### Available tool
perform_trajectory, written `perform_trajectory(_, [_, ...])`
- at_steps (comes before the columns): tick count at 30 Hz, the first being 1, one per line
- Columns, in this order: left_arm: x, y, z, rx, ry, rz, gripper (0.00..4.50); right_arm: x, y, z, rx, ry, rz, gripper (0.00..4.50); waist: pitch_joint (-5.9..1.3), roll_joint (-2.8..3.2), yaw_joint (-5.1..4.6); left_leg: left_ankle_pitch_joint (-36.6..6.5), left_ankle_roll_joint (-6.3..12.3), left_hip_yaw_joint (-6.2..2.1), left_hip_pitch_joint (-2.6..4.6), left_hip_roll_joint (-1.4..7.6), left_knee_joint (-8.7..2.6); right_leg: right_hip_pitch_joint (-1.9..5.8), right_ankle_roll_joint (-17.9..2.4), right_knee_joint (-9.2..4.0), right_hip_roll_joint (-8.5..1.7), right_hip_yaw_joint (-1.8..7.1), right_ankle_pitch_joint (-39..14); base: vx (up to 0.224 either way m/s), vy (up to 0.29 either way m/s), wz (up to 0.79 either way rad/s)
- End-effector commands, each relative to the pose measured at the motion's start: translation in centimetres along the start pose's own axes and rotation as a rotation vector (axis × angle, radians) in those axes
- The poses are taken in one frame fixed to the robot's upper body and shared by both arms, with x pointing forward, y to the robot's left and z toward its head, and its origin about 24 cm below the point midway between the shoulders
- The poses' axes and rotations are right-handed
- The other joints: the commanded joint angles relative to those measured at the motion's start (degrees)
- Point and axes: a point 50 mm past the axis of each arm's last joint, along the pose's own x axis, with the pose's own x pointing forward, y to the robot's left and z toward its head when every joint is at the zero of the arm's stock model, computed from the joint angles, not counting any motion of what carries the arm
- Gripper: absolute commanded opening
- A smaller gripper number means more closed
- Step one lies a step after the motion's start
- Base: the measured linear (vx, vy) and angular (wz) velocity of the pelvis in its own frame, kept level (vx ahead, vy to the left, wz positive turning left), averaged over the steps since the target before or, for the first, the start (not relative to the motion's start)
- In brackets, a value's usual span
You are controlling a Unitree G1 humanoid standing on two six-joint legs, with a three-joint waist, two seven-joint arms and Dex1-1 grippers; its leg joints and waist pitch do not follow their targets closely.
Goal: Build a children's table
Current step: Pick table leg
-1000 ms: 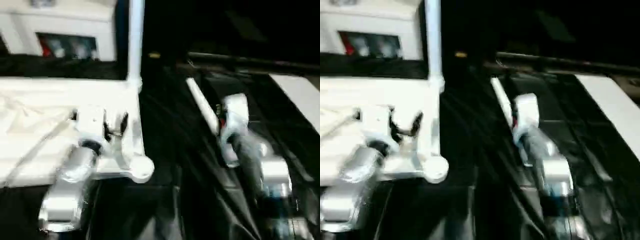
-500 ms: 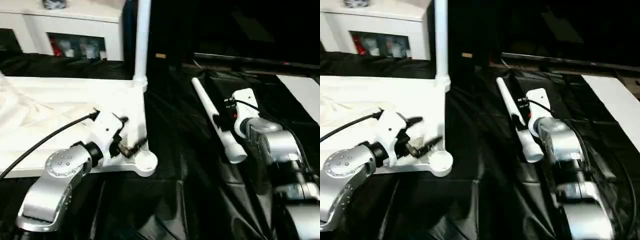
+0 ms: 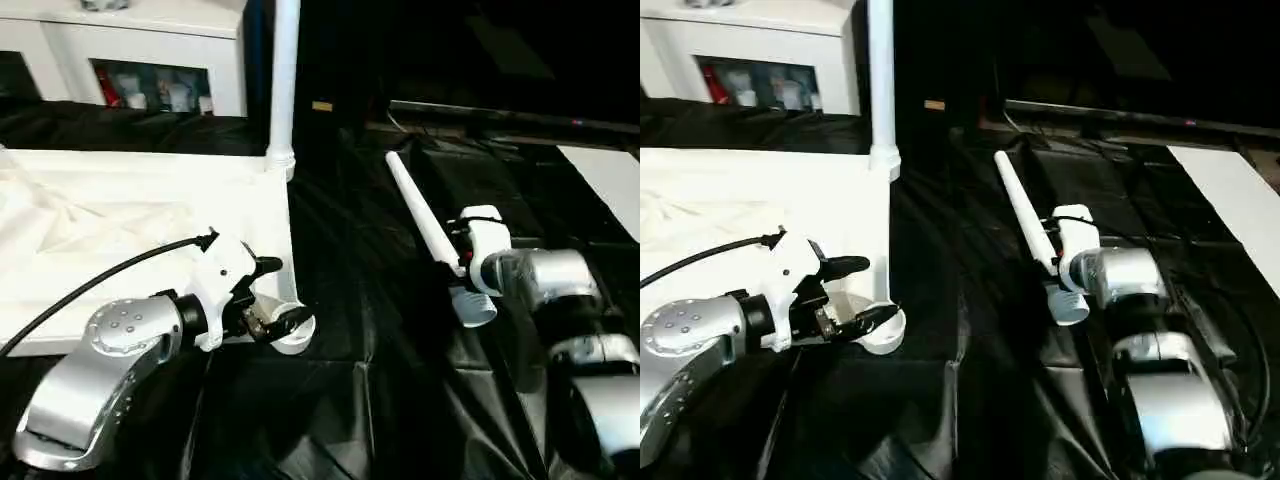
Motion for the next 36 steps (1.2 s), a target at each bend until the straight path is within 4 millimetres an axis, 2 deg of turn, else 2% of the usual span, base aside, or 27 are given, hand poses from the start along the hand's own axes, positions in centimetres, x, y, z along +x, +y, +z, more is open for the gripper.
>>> perform_trajectory(1, [0.1,-0.3,0.6,0.014,-0.005,-0.036,4.50,0.0,-0.6,-0.5,0.029,0.033,-0.001,3.47,-3.22,1.02,0.16,-7.1,-3.05,-0.65,0.96,2.96,-4.42,2.11,-12.7,-4.09,-4.89,2.50,-3.6,0.000,0.000,0.00])
perform_trajectory(7, [0.1,-0.2,0.5,0.017,0.012,-0.074,4.50,0.1,-1.0,-0.8,0.020,0.041,-0.012,3.00,-3.30,1.01,0.23,-6.6,-3.41,-0.66,0.87,2.93,-4.42,2.17,-12.2,-4.08,-4.86,2.43,-3.0,0.000,0.000,0.00])
perform_trajectory(8, [0.1,-0.4,0.4,0.021,0.025,-0.099,4.50,0.1,-1.1,-0.9,0.032,0.044,-0.014,2.79,-3.33,1.15,0.17,-6.3,-3.44,-0.69,0.85,2.94,-4.42,2.18,-12.2,-4.01,-4.82,2.42,-2.7,0.000,0.000,0.00])
perform_trajectory(13, [0.3,-0.6,0.5,0.028,0.033,-0.140,4.50,-0.1,-1.5,-1.0,0.080,0.039,-0.011,2.35,-3.38,1.32,0.09,-6.3,-3.63,-0.64,0.85,2.93,-4.40,2.21,-12.5,-3.95,-4.74,2.37,-1.7,0.000,0.000,0.00])
perform_trajectory(14, [0.4,-0.6,0.6,0.024,0.026,-0.141,4.50,-0.1,-1.8,-1.0,0.106,0.029,-0.016,2.27,-3.37,1.61,0.14,-6.4,-3.76,-0.69,0.86,2.94,-4.42,2.22,-12.7,-3.88,-4.77,2.40,-1.5,0.000,0.000,0.00])
perform_trajectory(19, [0.9,-0.2,1.1,0.000,-0.025,-0.115,4.50,-0.5,-2.3,-0.5,0.195,-0.066,0.005,1.92,-3.41,1.77,0.14,-7.0,-4.03,-0.65,0.84,2.88,-4.37,2.38,-13.0,-3.93,-4.72,2.41,-0.7,0.000,0.000,0.00])
perform_trajectory(21, [1.7,0.7,1.7,-0.024,-0.084,-0.031,4.50,-1.3,-2.1,1.1,0.284,-0.274,0.103,1.89,-3.50,2.14,0.28,-7.1,-3.86,-0.67,0.90,2.91,-4.32,2.47,-13.2,-3.93,-4.76,2.38,0.4,0.000,0.000,0.00])
perform_trajectory(22, [2.0,1.1,2.0,-0.030,-0.104,-0.002,4.50,-1.7,-2.1,1.5,0.313,-0.345,0.139,1.88,-3.47,1.82,0.28,-7.0,-3.36,-0.55,0.71,2.87,-4.36,2.74,-12.9,-4.11,-4.76,2.49,0.8,0.000,0.000,0.00])
perform_trajectory(23, [2.5,1.7,2.5,-0.069,-0.147,0.057,4.50,-2.4,-2.0,2.3,0.340,-0.451,0.205,1.86,-3.53,1.76,0.34,-6.3,-2.64,-0.48,0.71,2.96,-4.25,2.90,-13.2,-4.02,-4.76,2.59,2.4,0.000,0.000,0.00])
perform_trajectory(24, [3.1,2.3,3.0,-0.114,-0.187,0.106,4.50,-3.1,-1.7,2.8,0.360,-0.536,0.270,1.86,-3.83,1.96,0.46,-4.6,-1.69,-0.66,0.63,2.92,-4.11,3.12,-13.9,-3.67,-4.93,2.48,4.1,0.000,0.000,0.00])
perform_trajectory(25, [3.4,2.5,3.3,-0.142,-0.209,0.126,4.50,-3.5,-1.5,3.0,0.373,-0.574,0.311,1.86,-3.64,1.76,0.53,-4.2,-0.98,-0.50,0.49,2.78,-4.12,3.20,-13.8,-3.91,-4.74,2.57,4.8,0.000,0.000,0.00])
perform_trajectory(26, [4.3,2.8,4.4,-0.226,-0.279,0.142,4.50,-4.9,-0.7,3.7,0.400,-0.692,0.461,1.86,-3.74,1.83,0.63,-3.3,-0.09,-0.69,0.48,2.92,-4.09,3.29,-14.5,-3.76,-4.96,2.49,5.2,0.000,0.000,0.00])
perform_trajectory(27, [4.7,2.8,5.0,-0.264,-0.311,0.136,4.50,-5.6,-0.2,3.9,0.405,-0.748,0.532,1.86,-3.82,1.90,0.98,-2.9,0.80,-0.60,0.48,2.89,-3.87,3.33,-14.8,-3.76,-5.10,2.54,5.6,0.000,0.000,0.00])
perform_trajectory(29, [4.8,2.8,5.2,-0.276,-0.320,0.131,4.50,-5.9,0.0,4.0,0.404,-0.765,0.559,1.85,-3.72,1.71,0.95,-1.7,1.99,-0.85,0.17,2.99,-4.07,3.40,-15.1,-3.81,-5.18,2.31,5.3,0.000,0.000,0.00])
perform_trajectory(30, [5.5,2.6,6.2,-0.344,-0.363,0.100,4.50,-7.5,1.1,4.3,0.399,-0.843,0.722,1.85,-3.63,1.40,1.01,-2.1,2.44,-0.54,0.39,2.92,-3.88,3.15,-15.2,-4.04,-5.13,2.41,3.8,0.000,0.000,0.00])
perform_trajectory(31, [5.7,2.5,6.6,-0.362,-0.379,0.085,4.50,-7.9,1.4,4.3,0.393,-0.856,0.764,1.85,-3.60,1.60,1.25,-2.0,2.73,-0.46,0.50,2.82,-3.79,3.21,-15.1,-4.07,-5.07,2.49,3.7,0.000,0.000,0.00])
perform_trajectory(32, [6.5,2.1,7.8,-0.434,-0.425,0.031,4.50,-9.1,2.5,4.3,0.365,-0.890,0.894,1.85,-3.51,1.60,1.59,-1.9,3.32,-0.57,0.45,2.94,-3.88,3.11,-15.0,-4.27,-5.08,2.41,2.8,0.000,0.000,0.00])
perform_trajectory(33, [6.9,2.0,8.4,-0.479,-0.443,0.005,4.50,-9.6,3.1,4.2,0.344,-0.895,0.947,1.85,-3.68,1.54,1.79,-1.4,3.57,-0.65,0.58,3.03,-3.86,3.12,-15.1,-4.16,-5.17,2.36,2.5,0.000,0.000,0.00])
perform_trajectory(36, [7.6,1.9,9.3,-0.545,-0.476,-0.032,4.50,-10.1,4.0,4.0,0.308,-0.892,1.014,1.85,-3.37,1.38,1.96,-2.6,2.91,-0.66,0.57,3.02,-4.01,2.84,-14.5,-4.75,-5.29,2.27,-2.0,0.000,0.000,0.00])
